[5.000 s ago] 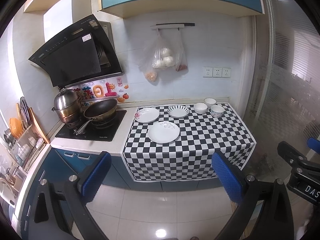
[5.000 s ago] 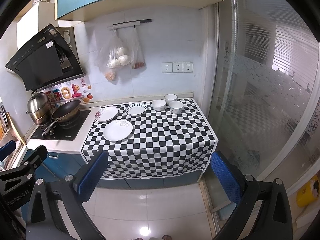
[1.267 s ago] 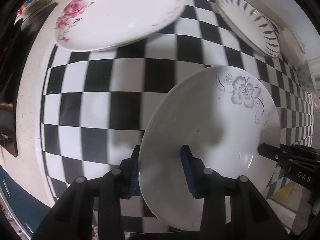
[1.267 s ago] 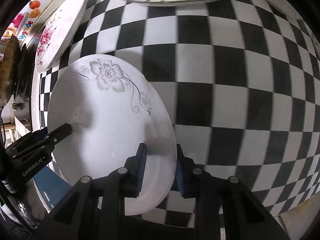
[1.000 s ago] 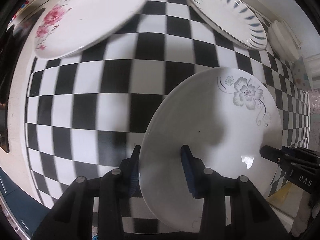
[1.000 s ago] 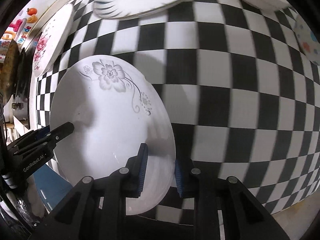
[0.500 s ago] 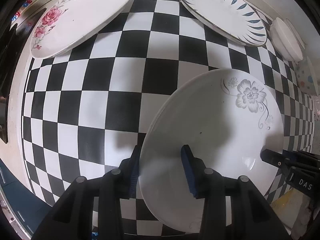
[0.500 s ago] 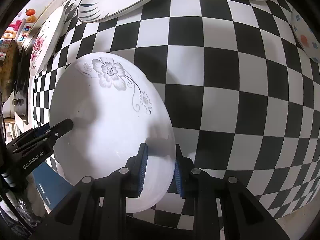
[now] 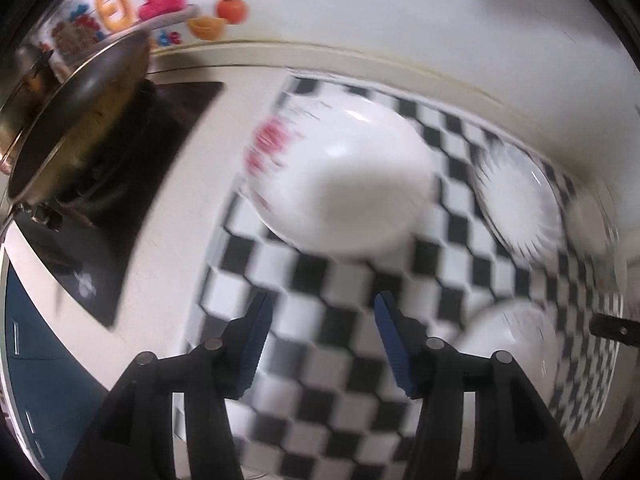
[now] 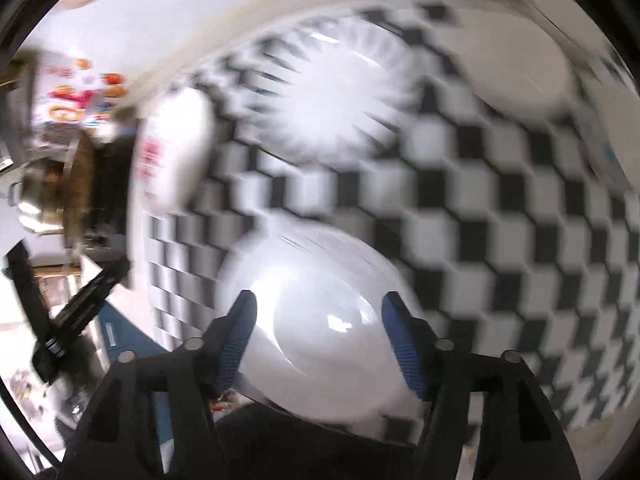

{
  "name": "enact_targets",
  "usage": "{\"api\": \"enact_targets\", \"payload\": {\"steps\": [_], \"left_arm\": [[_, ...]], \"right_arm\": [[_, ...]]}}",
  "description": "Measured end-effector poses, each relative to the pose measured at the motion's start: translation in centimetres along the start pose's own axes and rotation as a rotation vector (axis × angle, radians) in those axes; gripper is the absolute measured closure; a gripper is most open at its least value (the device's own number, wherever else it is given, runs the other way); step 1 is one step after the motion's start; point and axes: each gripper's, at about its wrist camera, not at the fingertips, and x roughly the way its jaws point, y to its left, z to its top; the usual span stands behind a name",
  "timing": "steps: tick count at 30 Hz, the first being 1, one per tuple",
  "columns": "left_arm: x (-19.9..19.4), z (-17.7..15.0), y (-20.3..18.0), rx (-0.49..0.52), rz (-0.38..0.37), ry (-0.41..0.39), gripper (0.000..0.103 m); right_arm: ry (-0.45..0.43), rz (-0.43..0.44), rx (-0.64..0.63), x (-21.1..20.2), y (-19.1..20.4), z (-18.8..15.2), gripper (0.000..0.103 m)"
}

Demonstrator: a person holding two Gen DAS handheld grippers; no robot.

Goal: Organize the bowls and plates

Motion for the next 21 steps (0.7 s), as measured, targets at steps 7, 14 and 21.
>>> {"api": "enact_targets", "payload": {"steps": [7, 14, 21], "left_arm": [[6.5, 6.5, 7.8, -0.173, -0.092, 0.069, 0.052], [12.6, 9.8, 9.4, -0.19, -0.155, 0.147, 0.052], [14.4, 10.7, 8.4, -0.122, -0.184, 0.171, 0.052]], "right_arm": [[-0.037, 0.044, -0.13, 5.8, 11.2, 9.8, 0.034], [0.04, -0.022, -0.108, 14.3, 14.4, 17.4, 0.035], [0.106, -0.066, -0.114, 17.7, 14.0, 18.3, 0.035]]}}
